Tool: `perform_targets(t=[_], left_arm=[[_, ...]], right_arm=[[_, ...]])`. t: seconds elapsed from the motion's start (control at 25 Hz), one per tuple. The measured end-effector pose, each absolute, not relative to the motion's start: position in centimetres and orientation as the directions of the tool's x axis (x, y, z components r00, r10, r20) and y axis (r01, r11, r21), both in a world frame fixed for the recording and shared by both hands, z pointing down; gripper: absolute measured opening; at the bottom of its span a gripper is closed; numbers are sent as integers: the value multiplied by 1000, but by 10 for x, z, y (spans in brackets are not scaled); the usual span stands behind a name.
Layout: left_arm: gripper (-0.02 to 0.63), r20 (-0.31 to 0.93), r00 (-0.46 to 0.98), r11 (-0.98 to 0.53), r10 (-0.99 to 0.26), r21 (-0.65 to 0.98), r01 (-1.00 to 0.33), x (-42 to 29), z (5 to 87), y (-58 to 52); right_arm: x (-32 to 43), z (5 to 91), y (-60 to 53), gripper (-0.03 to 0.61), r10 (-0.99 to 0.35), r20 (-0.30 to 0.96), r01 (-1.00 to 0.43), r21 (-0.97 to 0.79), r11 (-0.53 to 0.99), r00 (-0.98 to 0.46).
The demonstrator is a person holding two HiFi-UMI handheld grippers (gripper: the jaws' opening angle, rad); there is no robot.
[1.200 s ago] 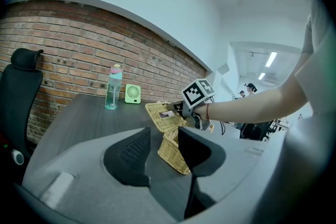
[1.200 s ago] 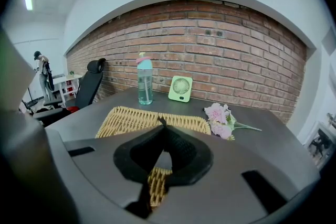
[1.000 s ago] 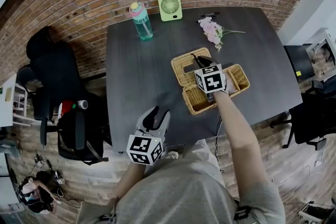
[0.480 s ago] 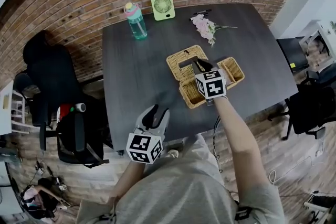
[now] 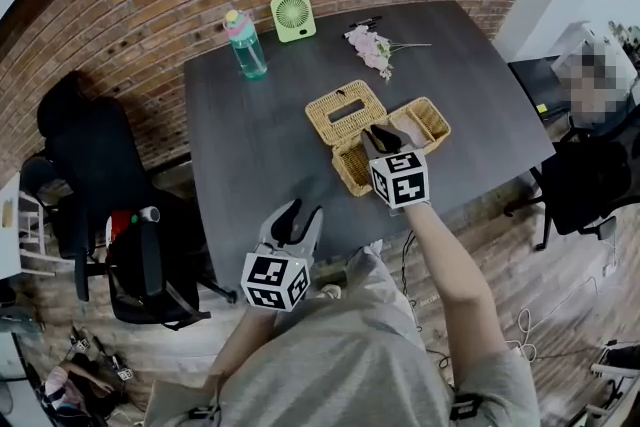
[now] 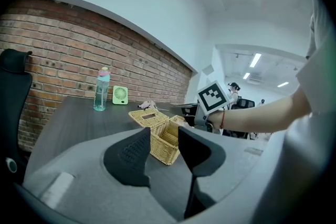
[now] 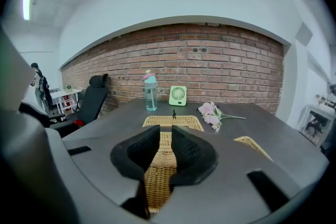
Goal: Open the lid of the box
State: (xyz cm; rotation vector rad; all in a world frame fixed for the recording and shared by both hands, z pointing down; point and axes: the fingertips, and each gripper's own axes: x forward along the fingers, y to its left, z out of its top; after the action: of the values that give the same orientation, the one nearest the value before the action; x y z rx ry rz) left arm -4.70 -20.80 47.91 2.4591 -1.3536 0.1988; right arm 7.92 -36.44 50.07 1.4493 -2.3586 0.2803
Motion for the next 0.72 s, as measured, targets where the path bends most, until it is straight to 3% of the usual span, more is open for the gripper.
perform_targets(t=[0.72], left_arm=[[156, 231, 663, -632, -713, 200, -749, -31, 460, -163]], right_arm=[[84, 451, -225, 5, -918, 243, -944, 23, 330, -315]])
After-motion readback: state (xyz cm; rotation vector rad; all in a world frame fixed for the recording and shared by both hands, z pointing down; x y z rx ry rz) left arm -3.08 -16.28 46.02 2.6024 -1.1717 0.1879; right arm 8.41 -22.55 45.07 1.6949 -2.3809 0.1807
